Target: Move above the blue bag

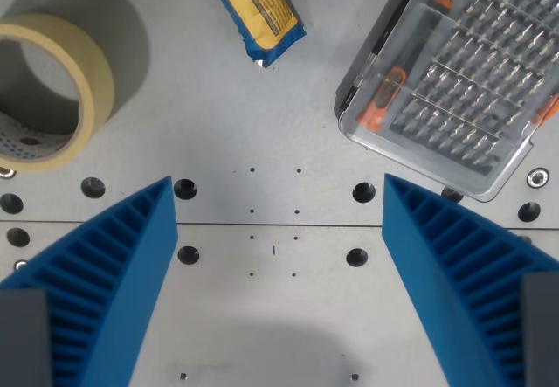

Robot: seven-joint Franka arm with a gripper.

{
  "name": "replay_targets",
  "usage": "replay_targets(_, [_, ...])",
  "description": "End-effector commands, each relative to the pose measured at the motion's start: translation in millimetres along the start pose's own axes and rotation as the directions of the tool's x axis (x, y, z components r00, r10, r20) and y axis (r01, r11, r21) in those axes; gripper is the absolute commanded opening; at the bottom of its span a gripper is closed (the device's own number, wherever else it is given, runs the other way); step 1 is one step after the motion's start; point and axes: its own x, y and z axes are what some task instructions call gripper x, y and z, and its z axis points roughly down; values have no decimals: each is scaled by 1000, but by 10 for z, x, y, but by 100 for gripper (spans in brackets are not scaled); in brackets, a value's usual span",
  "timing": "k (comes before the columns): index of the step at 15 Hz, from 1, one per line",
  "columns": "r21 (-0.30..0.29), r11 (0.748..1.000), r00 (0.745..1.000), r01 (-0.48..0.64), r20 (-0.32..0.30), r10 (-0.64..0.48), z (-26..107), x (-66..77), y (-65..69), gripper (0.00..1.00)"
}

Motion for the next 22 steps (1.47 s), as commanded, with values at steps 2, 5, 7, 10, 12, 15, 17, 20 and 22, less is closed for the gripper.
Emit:
replay_targets(2, [0, 1000, 1000, 0, -7, 0, -27, 1, 1, 100])
replay_targets(5, [-1, 1000, 1000, 5, -7, -5, -25, 2, 0, 100])
replay_targets(7, [-1, 1000, 1000, 14, -7, -14, -19, 6, -1, 100])
replay_targets(10, [-1, 999, 999, 39, -8, -39, 2, 22, -6, 100])
replay_targets(12, [-2, 998, 998, 61, -11, -61, 28, 41, -12, 100])
replay_targets(15, [-4, 995, 995, 97, -10, -97, 86, 86, -27, 100])
replay_targets(17, [-5, 992, 992, 127, -4, -127, 135, 124, -42, 100])
replay_targets(20, [-6, 985, 985, 173, 5, -173, 217, 189, -69, 100])
replay_targets(22, [-6, 978, 978, 207, 8, -207, 276, 236, -90, 100])
